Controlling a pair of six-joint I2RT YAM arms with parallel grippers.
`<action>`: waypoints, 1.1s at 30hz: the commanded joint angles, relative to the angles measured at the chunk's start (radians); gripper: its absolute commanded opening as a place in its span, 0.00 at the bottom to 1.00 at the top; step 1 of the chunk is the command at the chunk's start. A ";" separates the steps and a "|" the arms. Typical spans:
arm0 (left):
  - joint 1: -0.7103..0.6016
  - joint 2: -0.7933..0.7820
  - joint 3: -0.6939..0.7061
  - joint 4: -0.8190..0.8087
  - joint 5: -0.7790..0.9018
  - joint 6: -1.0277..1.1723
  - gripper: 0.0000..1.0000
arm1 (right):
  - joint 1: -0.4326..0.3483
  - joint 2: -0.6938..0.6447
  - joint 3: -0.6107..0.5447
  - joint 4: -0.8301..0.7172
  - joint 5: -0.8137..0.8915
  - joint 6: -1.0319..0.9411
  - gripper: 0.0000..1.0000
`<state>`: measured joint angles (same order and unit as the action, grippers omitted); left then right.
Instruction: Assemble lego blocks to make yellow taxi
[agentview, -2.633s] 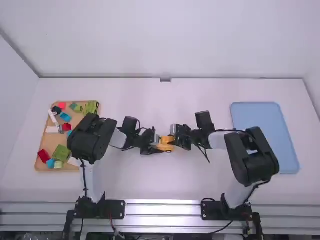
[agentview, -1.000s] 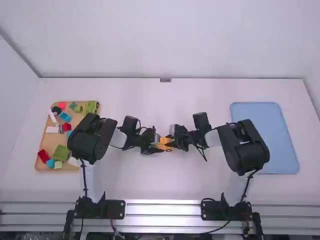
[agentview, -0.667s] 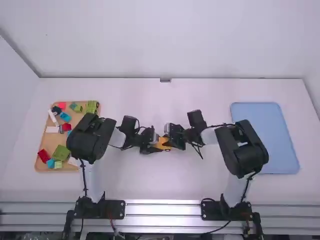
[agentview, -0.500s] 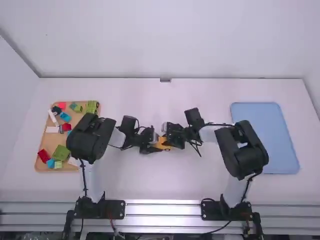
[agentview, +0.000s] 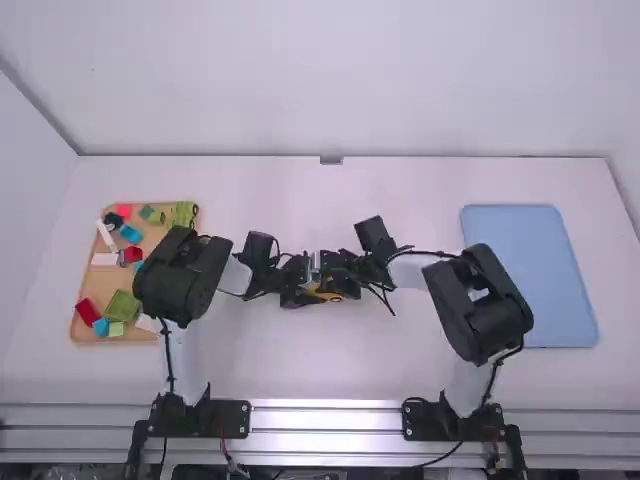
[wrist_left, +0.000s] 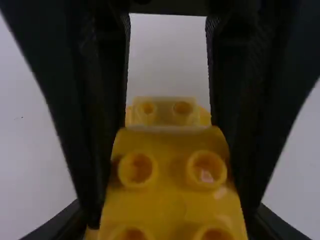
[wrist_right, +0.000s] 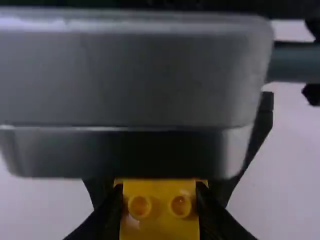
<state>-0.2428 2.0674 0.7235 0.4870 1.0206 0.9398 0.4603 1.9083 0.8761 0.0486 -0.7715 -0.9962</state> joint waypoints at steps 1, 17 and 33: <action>-0.019 0.011 0.003 -0.007 0.010 -0.009 0.22 | -0.027 0.060 -0.028 -0.034 0.004 -0.059 0.00; -0.012 0.011 0.003 -0.006 0.008 -0.008 0.21 | -0.130 0.040 -0.051 -0.021 -0.184 -0.108 0.00; -0.018 0.010 0.003 -0.007 0.010 -0.008 0.21 | -0.048 0.040 -0.121 0.170 -0.012 0.093 0.00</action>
<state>-0.2504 2.0670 0.7238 0.4873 1.0233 0.9398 0.3637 1.9274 0.7738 0.2256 -0.9211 -0.9661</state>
